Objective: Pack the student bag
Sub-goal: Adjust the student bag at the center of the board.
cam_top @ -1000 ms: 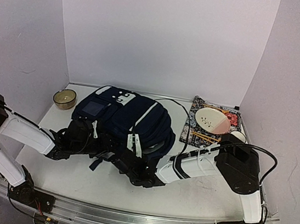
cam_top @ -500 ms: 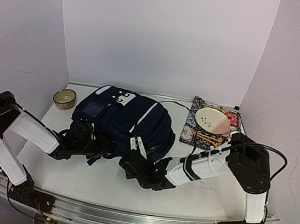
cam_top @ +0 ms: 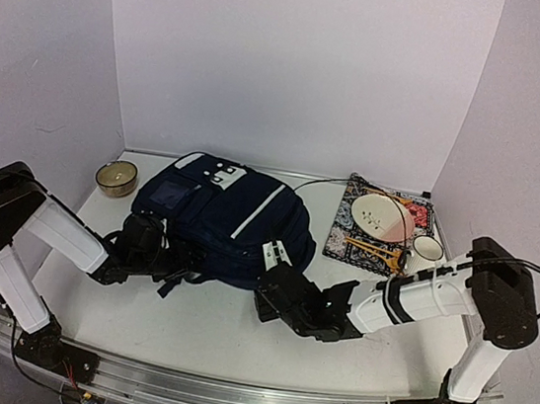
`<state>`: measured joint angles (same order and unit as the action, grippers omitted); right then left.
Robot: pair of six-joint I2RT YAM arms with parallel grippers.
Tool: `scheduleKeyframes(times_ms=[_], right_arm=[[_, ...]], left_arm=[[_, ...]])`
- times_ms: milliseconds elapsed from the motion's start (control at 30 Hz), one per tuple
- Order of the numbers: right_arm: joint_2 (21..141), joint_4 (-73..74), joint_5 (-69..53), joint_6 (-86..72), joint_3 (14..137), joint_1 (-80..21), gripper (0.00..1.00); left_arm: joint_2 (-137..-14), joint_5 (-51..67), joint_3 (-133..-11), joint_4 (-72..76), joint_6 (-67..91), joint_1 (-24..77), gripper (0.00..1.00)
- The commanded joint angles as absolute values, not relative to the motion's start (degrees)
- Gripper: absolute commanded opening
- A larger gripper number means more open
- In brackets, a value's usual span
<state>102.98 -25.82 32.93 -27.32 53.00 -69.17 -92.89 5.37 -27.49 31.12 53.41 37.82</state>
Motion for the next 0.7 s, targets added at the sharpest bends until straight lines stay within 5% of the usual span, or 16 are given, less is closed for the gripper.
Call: scheduleKeyframes(times_ms=[0, 400, 533, 667], right_arm=[[97.27, -23.77, 31.69, -23.80, 50.06, -68.50, 0.00], [103.36, -30.39, 14.62, -18.31, 58.78, -70.84, 0.00], [105.94, -30.69, 17.52, -19.86, 61.97, -70.84, 0.00], [107.25, -30.59, 21.15, -25.58, 63.20, -70.84, 0.10]], left_arm=[[-96.75, 2.78, -30.68, 26.78, 49.78, 31.98, 0.46], [-101.88, 4.87, -45.43, 16.93, 42.39, 24.31, 0.46], [-99.21, 8.77, -45.83, 14.75, 42.41, 24.37, 0.46], [-94.29, 12.07, -42.01, 14.61, 43.83, 25.07, 0.47]])
